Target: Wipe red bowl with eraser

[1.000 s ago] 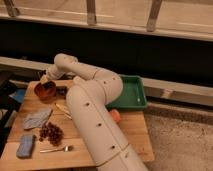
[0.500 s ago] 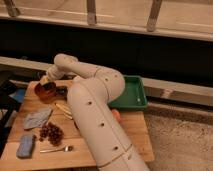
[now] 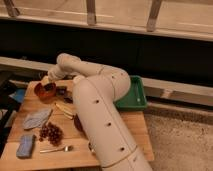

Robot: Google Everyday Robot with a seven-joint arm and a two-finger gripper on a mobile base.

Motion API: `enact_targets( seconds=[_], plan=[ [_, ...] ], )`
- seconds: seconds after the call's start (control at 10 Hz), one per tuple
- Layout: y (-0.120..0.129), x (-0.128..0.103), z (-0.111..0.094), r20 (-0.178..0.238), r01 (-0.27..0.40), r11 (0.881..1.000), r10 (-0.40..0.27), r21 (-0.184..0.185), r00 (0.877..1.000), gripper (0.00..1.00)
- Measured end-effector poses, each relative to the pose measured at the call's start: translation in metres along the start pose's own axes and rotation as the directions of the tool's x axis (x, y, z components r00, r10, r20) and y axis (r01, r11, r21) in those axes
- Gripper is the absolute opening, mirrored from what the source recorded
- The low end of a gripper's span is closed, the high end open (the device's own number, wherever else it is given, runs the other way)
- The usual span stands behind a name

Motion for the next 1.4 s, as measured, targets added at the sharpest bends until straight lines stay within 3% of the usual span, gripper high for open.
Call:
enact_targets(
  seconds=[0.3,0.5,0.9,1.1,1.4],
  plan=[
    [0.000,-0.006,0.010,0.008,-0.016,1.000,0.016,-0.011,1.000,0.00],
    [0.014,-0.009,0.019,0.001,0.000,1.000,0.000,-0.027,1.000,0.00],
    [0.032,0.006,0.011,-0.039,-0.011,1.000,0.010,-0.028,0.999,0.00],
    [0.018,0.014,-0.003,-0.047,-0.036,0.999,0.036,0.001,0.998,0.00],
    [-0.003,0.001,0.002,-0.009,-0.040,0.999,0.040,0.018,0.999,0.00]
  ],
)
